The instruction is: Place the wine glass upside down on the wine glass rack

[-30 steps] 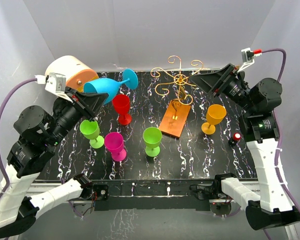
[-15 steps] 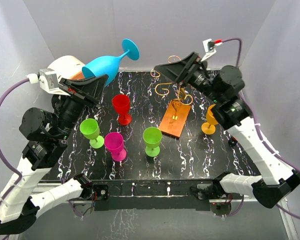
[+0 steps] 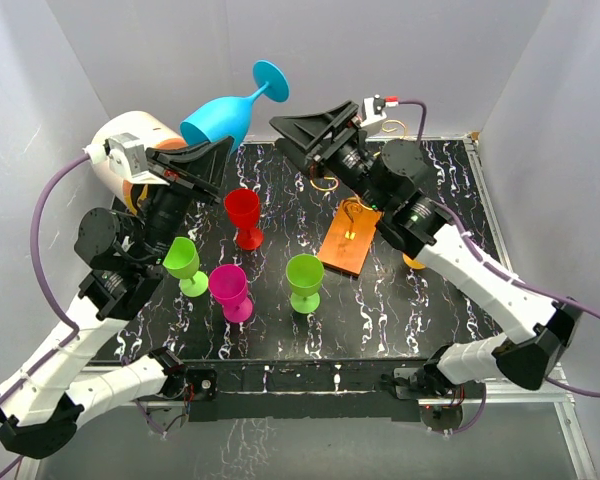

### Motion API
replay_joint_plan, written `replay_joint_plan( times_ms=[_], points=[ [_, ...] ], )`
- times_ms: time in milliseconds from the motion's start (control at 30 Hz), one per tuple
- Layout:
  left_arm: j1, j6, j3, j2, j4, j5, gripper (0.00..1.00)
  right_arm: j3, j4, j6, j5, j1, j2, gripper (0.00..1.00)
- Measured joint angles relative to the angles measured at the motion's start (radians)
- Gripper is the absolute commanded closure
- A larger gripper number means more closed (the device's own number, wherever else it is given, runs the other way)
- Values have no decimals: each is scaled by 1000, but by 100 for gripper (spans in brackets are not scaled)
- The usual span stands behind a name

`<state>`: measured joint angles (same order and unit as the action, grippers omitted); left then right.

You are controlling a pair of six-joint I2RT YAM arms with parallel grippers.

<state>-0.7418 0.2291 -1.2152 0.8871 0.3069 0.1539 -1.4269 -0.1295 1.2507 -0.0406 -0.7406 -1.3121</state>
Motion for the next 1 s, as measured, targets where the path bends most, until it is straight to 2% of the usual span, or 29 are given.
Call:
replay_joint_plan(
  times_ms=[233,500,700,1000],
  points=[
    [0,-10,1,16,44,-11,100,-80,-24,108,-3,-7,-103,31],
    [0,-9,2,16,52,-22,100,-138,-26,171,42,-20,-126,35],
    [0,-6,2,18,53,-35,100,-279,-1,195,50,-23,-192,46],
    [0,-5,5,27,60,-34,100,-296,57,219,78,-23,-211,52]
  ],
)
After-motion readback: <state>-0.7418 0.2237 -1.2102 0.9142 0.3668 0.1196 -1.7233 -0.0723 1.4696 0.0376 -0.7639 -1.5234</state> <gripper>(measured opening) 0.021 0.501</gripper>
